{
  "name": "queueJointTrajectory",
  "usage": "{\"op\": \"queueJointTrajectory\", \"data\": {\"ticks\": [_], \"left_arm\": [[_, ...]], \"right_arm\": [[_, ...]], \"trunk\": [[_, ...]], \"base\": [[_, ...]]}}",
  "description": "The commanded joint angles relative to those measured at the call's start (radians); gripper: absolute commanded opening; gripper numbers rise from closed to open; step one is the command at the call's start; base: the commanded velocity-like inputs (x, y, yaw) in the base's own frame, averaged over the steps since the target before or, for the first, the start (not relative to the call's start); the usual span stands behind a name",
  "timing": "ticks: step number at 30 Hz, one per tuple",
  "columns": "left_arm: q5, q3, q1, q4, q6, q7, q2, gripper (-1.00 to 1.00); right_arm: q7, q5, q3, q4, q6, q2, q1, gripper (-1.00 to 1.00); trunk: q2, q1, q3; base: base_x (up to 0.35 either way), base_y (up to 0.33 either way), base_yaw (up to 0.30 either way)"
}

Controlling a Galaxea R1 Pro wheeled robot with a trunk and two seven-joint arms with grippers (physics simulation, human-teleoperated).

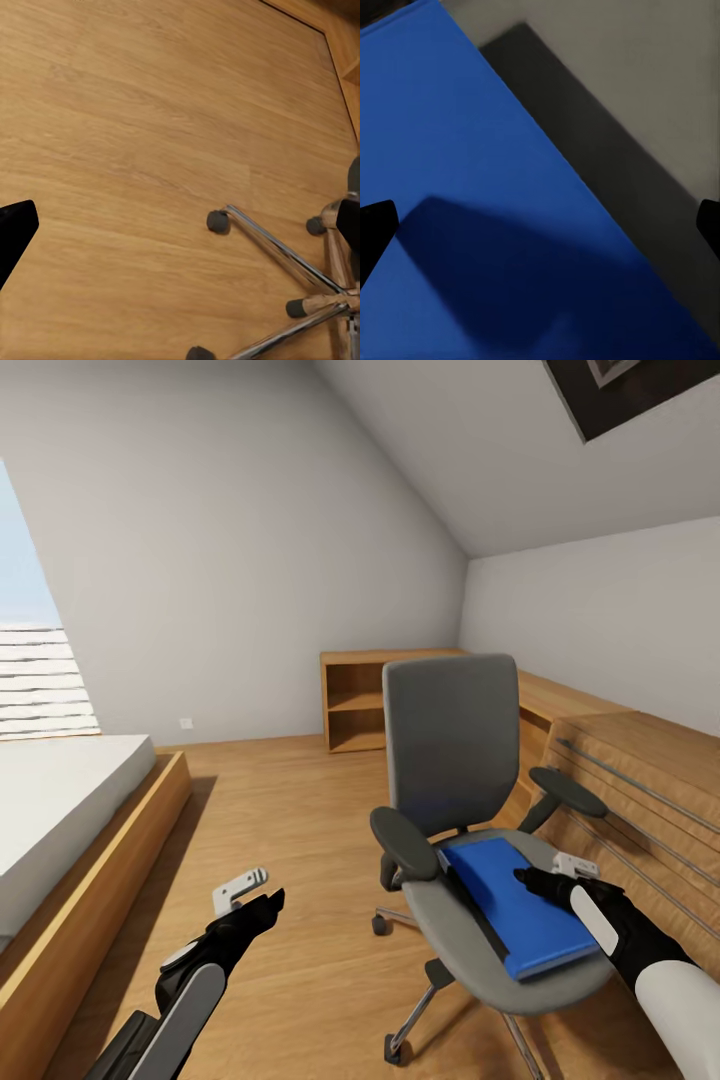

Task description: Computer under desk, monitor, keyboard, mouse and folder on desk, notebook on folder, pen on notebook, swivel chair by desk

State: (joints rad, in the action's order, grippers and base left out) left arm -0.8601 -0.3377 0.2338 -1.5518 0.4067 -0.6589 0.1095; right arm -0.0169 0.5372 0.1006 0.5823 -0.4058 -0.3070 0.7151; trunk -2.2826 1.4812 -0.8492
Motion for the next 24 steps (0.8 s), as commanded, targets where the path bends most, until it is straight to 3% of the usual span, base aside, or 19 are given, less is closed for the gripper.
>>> {"op": "queueJointTrajectory", "data": {"ticks": [1, 24], "left_arm": [[-0.007, -0.002, 0.001, -0.002, 0.001, -0.008, 0.001, 1.00], [-0.007, -0.003, 0.001, -0.001, 0.000, -0.009, 0.000, 1.00]], "right_arm": [[-0.003, 0.001, 0.007, -0.012, -0.004, -0.001, 0.000, 1.00], [-0.003, 0.001, 0.008, -0.012, -0.005, -0.001, 0.000, 1.00]], "trunk": [[0.007, -0.004, 0.002], [0.154, -0.085, 0.068]], "base": [[-0.001, 0.000, 0.000], [0.000, 0.000, 0.000]]}}
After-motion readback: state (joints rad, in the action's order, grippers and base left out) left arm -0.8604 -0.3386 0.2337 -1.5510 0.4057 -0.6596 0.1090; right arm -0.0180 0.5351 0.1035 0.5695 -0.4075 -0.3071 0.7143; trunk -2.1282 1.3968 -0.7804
